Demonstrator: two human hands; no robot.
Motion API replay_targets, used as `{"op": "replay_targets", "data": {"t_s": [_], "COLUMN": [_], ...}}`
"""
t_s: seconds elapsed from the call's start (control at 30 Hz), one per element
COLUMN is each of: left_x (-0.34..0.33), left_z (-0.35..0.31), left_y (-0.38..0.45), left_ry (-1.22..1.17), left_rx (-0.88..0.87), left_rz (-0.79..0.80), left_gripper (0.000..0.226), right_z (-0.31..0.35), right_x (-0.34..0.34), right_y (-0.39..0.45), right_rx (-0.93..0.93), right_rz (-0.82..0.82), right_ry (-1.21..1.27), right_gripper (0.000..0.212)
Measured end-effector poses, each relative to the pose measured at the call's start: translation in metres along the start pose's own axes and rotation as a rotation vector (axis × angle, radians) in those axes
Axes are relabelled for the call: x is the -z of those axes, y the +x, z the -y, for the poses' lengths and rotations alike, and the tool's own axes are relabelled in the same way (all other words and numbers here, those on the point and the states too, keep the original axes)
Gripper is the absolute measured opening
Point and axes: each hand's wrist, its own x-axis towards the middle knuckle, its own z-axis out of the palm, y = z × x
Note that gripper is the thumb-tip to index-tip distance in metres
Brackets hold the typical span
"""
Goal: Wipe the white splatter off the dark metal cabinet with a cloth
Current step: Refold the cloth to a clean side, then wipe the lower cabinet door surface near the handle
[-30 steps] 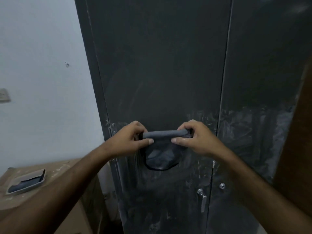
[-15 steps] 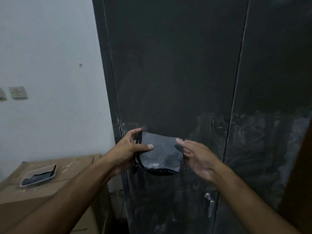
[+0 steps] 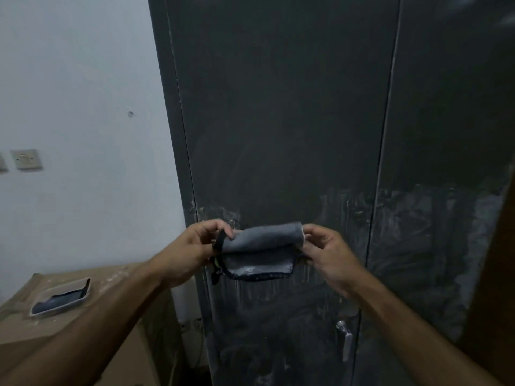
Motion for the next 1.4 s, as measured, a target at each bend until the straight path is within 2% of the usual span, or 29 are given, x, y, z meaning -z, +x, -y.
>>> {"op": "replay_targets", "data": {"t_s": [0.07, 0.13, 0.2, 0.3, 0.37, 0.43, 0.5, 0.63, 0.67, 0.73, 0.8, 0.9, 0.97, 1.03, 1.1, 1.17, 1.23, 1.3, 1.37, 1.4], "left_x": [0.001, 0.005, 0.012, 0.021, 0.021, 0.013, 0.005, -0.002, -0.004, -0.007, -0.007, -0.004, 0.003, 0.016, 0.031, 0.04, 0.048, 0.063, 0.081, 0.089], "left_z": [0.001, -0.001, -0.003, -0.007, -0.008, -0.01, -0.009, -0.012, -0.013, -0.014, -0.01, 0.011, 0.03, 0.051, 0.076, 0.101, 0.124, 0.137, 0.138, 0.137], "left_y": [-0.002, -0.003, -0.004, -0.006, -0.006, -0.005, -0.001, 0.005, 0.005, 0.006, 0.006, 0.009, 0.012, 0.013, 0.009, 0.002, 0.0, 0.004, 0.01, 0.012], "left_ry": [0.019, 0.015, -0.036, -0.025, -0.013, 0.172, 0.34, 0.32, 0.329, 0.347, 0.336, 0.375, 0.562, 0.856, 1.176, 1.472, 1.647, 1.747, 1.841, 1.891], "left_rx": [0.022, 0.075, 0.143, 0.21, 0.226, 0.159, 0.082, 0.003, -0.017, -0.09, -0.202, -0.394, -0.54, -0.683, -0.781, -0.842, -0.873, -0.856, -0.824, -0.837], "left_rz": [0.08, 0.175, 0.279, 0.405, 0.384, 0.248, 0.135, 0.193, 0.207, 0.164, -0.029, -0.476, -0.722, -0.837, -0.771, -0.579, -0.419, -0.331, -0.257, -0.227], "left_gripper": [0.01, 0.036, 0.043, 0.052, 0.037, 0.009, 0.026, 0.05, 0.053, 0.059, 0.066, 0.061, 0.043, 0.035, 0.042, 0.052, 0.055, 0.06, 0.066, 0.063], "right_z": [0.002, 0.005, 0.006, 0.009, 0.017, 0.023, 0.029, 0.04, 0.04, 0.035, 0.031, 0.032, 0.037, 0.045, 0.058, 0.07, 0.08, 0.083, 0.071, 0.058], "right_x": [0.002, 0.005, 0.006, 0.007, 0.01, 0.01, 0.006, -0.016, -0.024, -0.035, -0.041, -0.049, -0.057, -0.064, -0.067, -0.063, -0.061, -0.069, -0.088, -0.096], "right_y": [-0.005, -0.007, -0.005, 0.0, 0.001, 0.006, 0.012, 0.019, 0.02, 0.024, 0.034, 0.053, 0.064, 0.078, 0.097, 0.12, 0.144, 0.165, 0.174, 0.173], "right_rx": [-0.028, -0.046, -0.046, -0.052, -0.115, -0.106, 0.008, 0.019, 0.036, 0.117, 0.212, 0.395, 0.548, 0.681, 0.793, 0.903, 0.969, 1.009, 1.076, 1.144], "right_rz": [0.059, 0.126, 0.175, 0.239, 0.268, 0.267, 0.258, 0.395, 0.449, 0.475, 0.403, 0.215, 0.035, -0.152, -0.305, -0.408, -0.505, -0.585, -0.549, -0.471], "right_ry": [0.01, 0.015, -0.024, -0.048, -0.023, -0.138, -0.417, -0.789, -0.853, -0.853, -0.846, -0.866, -0.836, -0.832, -0.866, -0.935, -1.049, -1.155, -1.189, -1.201], "right_gripper": [0.022, 0.041, 0.055, 0.057, 0.046, 0.035, 0.026, 0.055, 0.059, 0.052, 0.034, 0.016, 0.013, 0.014, 0.027, 0.043, 0.049, 0.049, 0.045, 0.044]}}
